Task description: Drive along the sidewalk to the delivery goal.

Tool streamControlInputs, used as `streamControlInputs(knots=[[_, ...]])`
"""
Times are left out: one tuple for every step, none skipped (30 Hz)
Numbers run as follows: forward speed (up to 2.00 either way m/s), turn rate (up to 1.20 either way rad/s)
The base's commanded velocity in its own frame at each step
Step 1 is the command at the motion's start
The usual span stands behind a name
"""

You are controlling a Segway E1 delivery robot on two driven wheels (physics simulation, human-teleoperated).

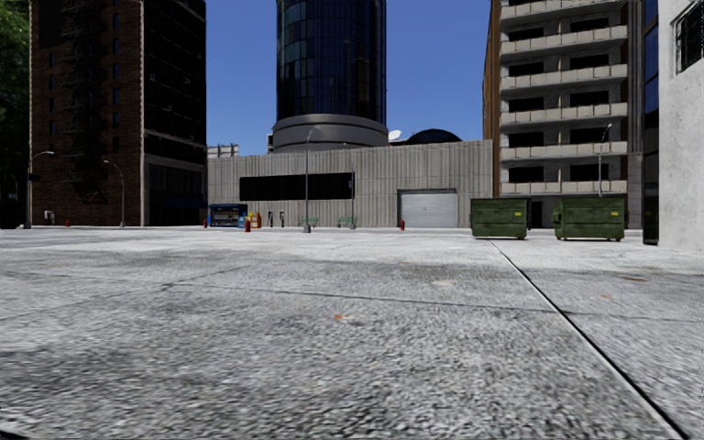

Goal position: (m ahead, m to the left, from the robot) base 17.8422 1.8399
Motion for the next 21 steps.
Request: streamControlInputs(knots=[[2.00, 0.24], [2.00, 0.25], [2.00, 0.25], [2.00, 0.26], [2.00, 0.26], [2.00, 0.26], [2.00, 0.26], [2.00, 0.26], [2.00, 0.26], [2.00, 0.26], [2.00, 0.26], [2.00, 0.26], [2.00, 0.26], [2.00, 0.26], [2.00, 0.26], [2.00, 0.23], [2.00, 0.00], [2.00, 0.00], [2.00, 0.00], [2.00, 0.00], [2.00, 0.00]])
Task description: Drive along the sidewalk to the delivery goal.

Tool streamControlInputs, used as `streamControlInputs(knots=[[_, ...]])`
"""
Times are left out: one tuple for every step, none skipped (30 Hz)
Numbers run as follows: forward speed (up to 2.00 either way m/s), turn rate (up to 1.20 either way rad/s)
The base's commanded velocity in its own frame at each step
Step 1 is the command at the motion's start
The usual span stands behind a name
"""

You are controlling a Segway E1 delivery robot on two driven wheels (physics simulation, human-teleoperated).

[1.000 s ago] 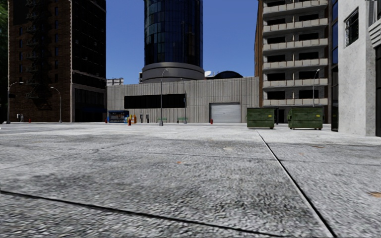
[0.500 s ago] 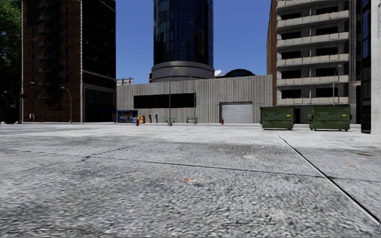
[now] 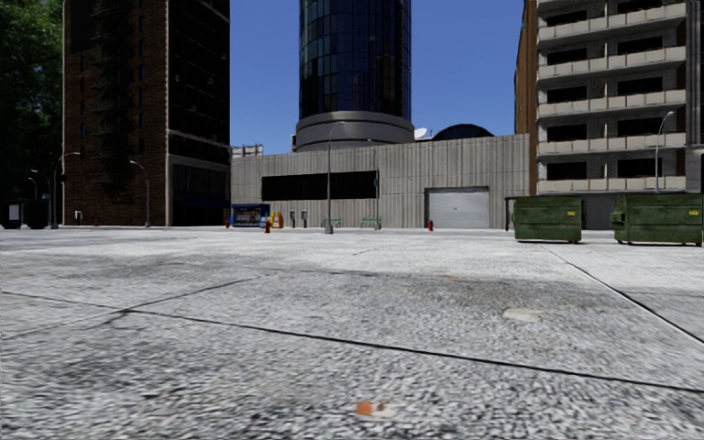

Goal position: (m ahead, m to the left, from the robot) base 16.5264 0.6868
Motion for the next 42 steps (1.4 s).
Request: streamControlInputs(knots=[[2.00, 0.00], [2.00, 0.00], [2.00, 0.00], [2.00, 0.00], [2.00, 0.00], [2.00, 0.00], [2.00, 0.00], [2.00, 0.00], [2.00, 0.00], [2.00, 0.00], [2.00, 0.00], [2.00, 0.00], [2.00, 0.00], [2.00, 0.00], [2.00, 0.00], [2.00, 0.00], [2.00, 0.00], [2.00, 0.00], [2.00, 0.00], [2.00, 0.00], [2.00, 0.00], [2.00, 0.00], [2.00, 0.00], [2.00, 0.00], [2.00, 0.00], [2.00, 0.00], [2.00, 0.00], [2.00, 0.00], [2.00, 0.00], [2.00, 0.00], [2.00, 0.00], [2.00, 0.00], [2.00, 0.00], [2.00, 0.00], [2.00, 0.00], [2.00, 0.00], [2.00, 0.00], [2.00, 0.00], [2.00, 0.00], [2.00, 0.00], [2.00, 0.00], [2.00, 0.00]])
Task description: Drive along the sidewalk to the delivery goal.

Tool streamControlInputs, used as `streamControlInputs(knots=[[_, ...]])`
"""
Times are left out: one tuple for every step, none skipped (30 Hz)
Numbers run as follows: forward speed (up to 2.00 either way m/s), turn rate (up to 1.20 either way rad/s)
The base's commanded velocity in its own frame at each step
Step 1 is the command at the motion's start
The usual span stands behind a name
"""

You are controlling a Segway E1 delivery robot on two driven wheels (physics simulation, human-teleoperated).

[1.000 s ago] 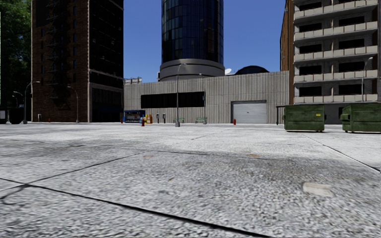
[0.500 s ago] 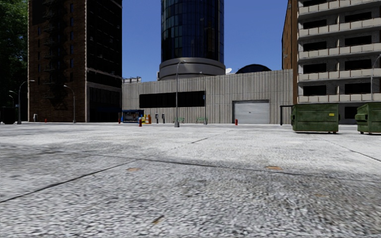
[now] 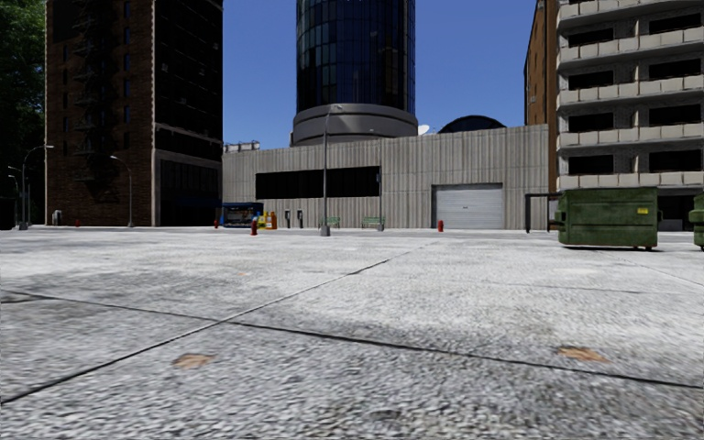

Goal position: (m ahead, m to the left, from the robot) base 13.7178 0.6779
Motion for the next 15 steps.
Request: streamControlInputs(knots=[[2.00, 0.00], [2.00, 0.00], [2.00, 0.00], [2.00, 0.00], [2.00, 0.00], [2.00, 0.00], [2.00, 0.00], [2.00, 0.00], [2.00, 0.00], [2.00, 0.00], [2.00, 0.00], [2.00, 0.00], [2.00, 0.00], [2.00, 0.00], [2.00, 0.00]])
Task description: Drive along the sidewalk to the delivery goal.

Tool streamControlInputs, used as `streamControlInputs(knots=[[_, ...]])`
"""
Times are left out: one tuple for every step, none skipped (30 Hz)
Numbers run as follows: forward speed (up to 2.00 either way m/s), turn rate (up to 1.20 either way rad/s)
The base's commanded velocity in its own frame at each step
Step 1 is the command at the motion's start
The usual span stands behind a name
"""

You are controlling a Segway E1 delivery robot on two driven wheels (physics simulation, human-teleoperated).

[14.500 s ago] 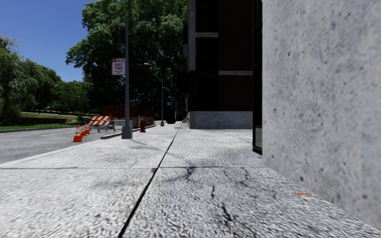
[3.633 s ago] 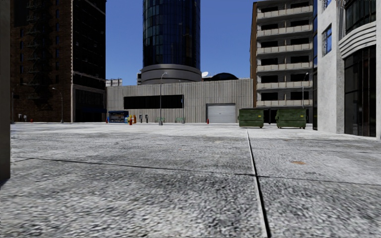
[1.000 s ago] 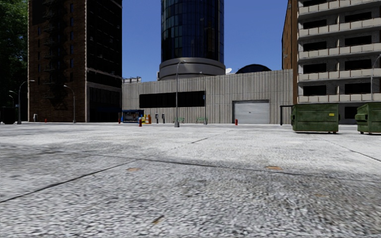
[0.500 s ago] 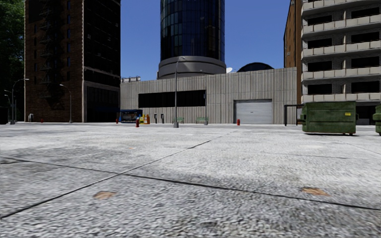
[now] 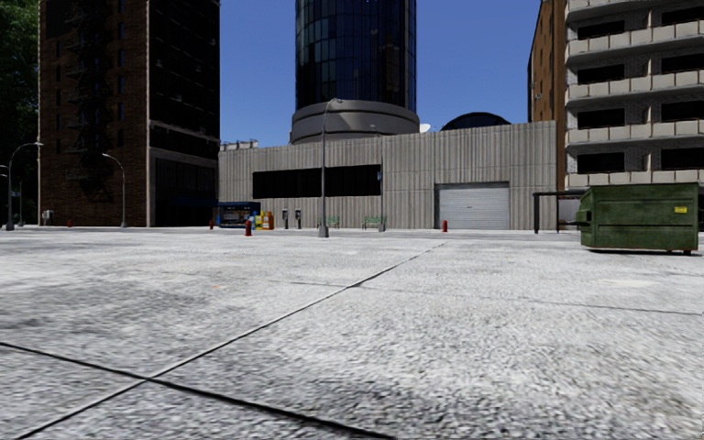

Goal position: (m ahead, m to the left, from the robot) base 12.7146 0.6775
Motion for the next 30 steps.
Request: streamControlInputs(knots=[[2.00, 0.00], [2.00, 0.00], [2.00, 0.00], [2.00, 0.00], [2.00, 0.00], [2.00, 0.00], [2.00, 0.00], [2.00, 0.00], [2.00, 0.00], [2.00, 0.00], [2.00, 0.00], [2.00, 0.00], [2.00, 0.00], [2.00, 0.00], [2.00, 0.00], [2.00, 0.00], [2.00, 0.00], [2.00, 0.00], [2.00, 0.00], [2.00, 0.00], [2.00, 0.00], [2.00, 0.00], [2.00, 0.00], [2.00, 0.00], [2.00, 0.00], [2.00, 0.00], [2.00, 0.00], [2.00, 0.00], [2.00, 0.00], [2.00, 0.00]])
